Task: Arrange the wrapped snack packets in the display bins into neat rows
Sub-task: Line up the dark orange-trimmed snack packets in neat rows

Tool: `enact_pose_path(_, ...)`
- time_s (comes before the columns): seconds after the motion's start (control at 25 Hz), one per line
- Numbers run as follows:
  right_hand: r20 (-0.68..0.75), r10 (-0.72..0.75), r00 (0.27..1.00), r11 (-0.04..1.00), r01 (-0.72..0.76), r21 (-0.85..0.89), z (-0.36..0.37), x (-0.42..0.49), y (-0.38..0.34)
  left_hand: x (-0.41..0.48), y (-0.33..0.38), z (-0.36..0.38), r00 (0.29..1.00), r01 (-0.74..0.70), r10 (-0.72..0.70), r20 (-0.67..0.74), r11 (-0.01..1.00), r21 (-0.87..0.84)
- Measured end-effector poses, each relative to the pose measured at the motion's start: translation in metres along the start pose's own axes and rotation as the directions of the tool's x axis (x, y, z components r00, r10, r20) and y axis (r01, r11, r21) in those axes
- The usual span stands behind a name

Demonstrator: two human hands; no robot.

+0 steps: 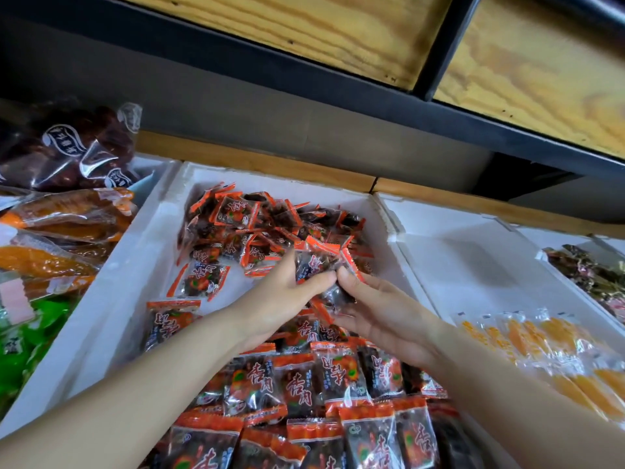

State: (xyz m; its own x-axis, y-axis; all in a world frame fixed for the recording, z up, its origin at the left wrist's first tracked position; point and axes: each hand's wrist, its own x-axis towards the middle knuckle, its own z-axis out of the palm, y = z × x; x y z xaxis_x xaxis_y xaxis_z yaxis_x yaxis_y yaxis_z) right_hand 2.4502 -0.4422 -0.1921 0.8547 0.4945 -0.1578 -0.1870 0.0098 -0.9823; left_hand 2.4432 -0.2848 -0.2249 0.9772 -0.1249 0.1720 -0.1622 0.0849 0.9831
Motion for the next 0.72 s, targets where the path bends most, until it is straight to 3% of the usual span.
enact_pose_path(0.08, -0.008, -0.044, 0.999, 0.996, 0.044, 0.072, -0.007, -0.008, -0.001, -0.003, 0.008, 0.014, 1.0, -0.018, 0.017, 0.019, 0.998, 0.065)
enact_pose_path(0.24, -0.143, -0.084, 0.986, 0.99, 0.099, 0.103, -0.034, -0.021, -0.006, 0.016, 0.017, 0.041, 0.997, 0.039, -0.069, 0.043, 0.87, 0.492)
enact_pose_path(0.48, -0.467, -0.211, 0.858, 0.974, 0.223, -0.031, -0.096, -0.028, -0.007, 0.081, -0.009, 0.058, 0.997, -0.013, -0.021, 0.079, 0.911, 0.413)
enact_pose_path(0.6, -0.58, -0.201, 0.79, 0.973, 0.229, -0.025, -0.117, -0.023, 0.004, 0.109, -0.034, 0.056, 0.993, 0.043, -0.099, 0.07, 0.824, 0.565)
enact_pose_path(0.72, -0.622, -0.166, 0.765, 0.962, 0.264, 0.069, -0.124, -0.016, 0.01, 0.12, -0.049, 0.062, 0.983, 0.044, -0.153, 0.097, 0.723, 0.689)
